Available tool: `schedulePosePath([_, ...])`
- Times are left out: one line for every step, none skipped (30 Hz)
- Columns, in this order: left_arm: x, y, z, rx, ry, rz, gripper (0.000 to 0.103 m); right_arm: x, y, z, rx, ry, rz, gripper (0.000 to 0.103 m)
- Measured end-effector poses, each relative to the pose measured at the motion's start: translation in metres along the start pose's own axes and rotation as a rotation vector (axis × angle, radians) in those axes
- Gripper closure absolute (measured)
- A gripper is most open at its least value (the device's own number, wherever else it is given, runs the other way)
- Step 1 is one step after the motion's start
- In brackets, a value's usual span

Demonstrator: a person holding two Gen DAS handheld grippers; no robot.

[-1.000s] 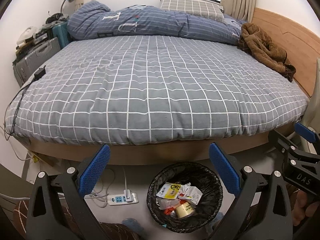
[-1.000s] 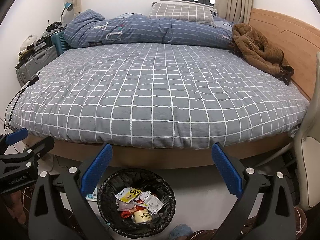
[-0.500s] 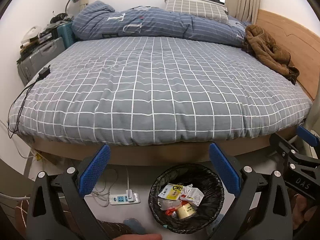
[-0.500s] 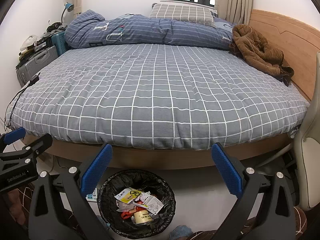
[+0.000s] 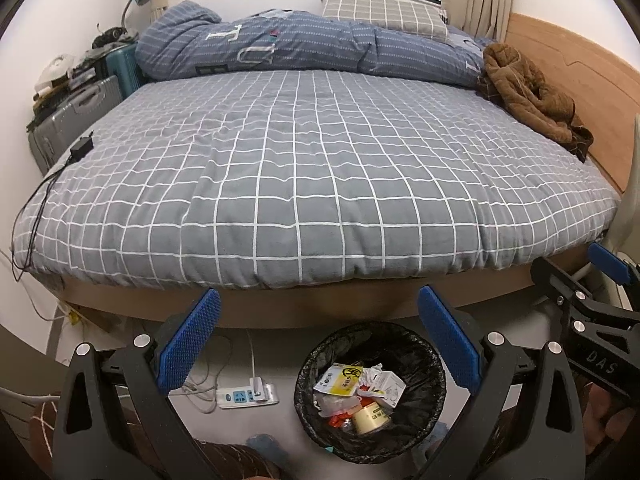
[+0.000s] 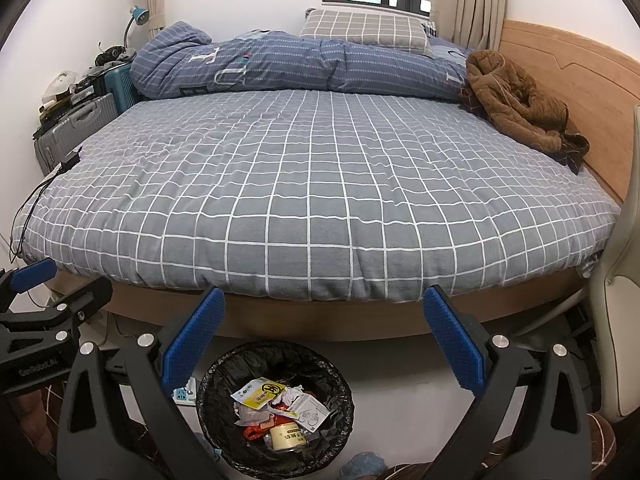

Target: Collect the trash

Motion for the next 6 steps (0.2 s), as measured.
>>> schedulePosePath([0.0002, 0.0001, -0.0004, 0.0, 0.002, 0.002, 0.006, 0.0001, 0.0, -0.0001, 0.0, 0.0, 0.001, 0.008])
schedulePosePath([0.0004, 0.0, -0.0001, -0.001, 0.003, 0.002, 0.006, 0.0003, 0.0, -0.0001, 0.001, 0.001, 0.002, 0.008])
schedulePosePath([0.0003, -0.0001, 0.0, -0.003, 0.003, 0.0, 0.006, 0.0005, -0.0002, -0.0005, 0.001, 0.001, 0.002, 0.008])
schedulePosePath([0.0006, -0.0002, -0.0002, -0.005, 0.004, -0.002, 0.006, 0.0005, -0.0006, -0.0008, 0.002, 0.001, 0.002, 0.008])
schedulePosePath([0.0006, -0.0002, -0.0003, -0.004, 0.005, -0.002, 0.006, 0.0002, -0.0005, -0.0004, 0.003, 0.001, 0.001, 0.008])
schedulePosePath([0.0006, 0.0003, -0.0002, -0.003, 0.005, -0.001, 0.006, 0.0003, -0.0004, -0.0006, 0.003, 0.001, 0.001, 0.008])
Point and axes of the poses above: each gripper's, at about its wrist camera, not at the fingertips, and y roughly against the way its jaws point, z to its right, x to its top, the point moved 5 cm from there along -y, roughly the way its jaws point, and after that the axes turned 3 degrees about z, right-handed, at the moved point
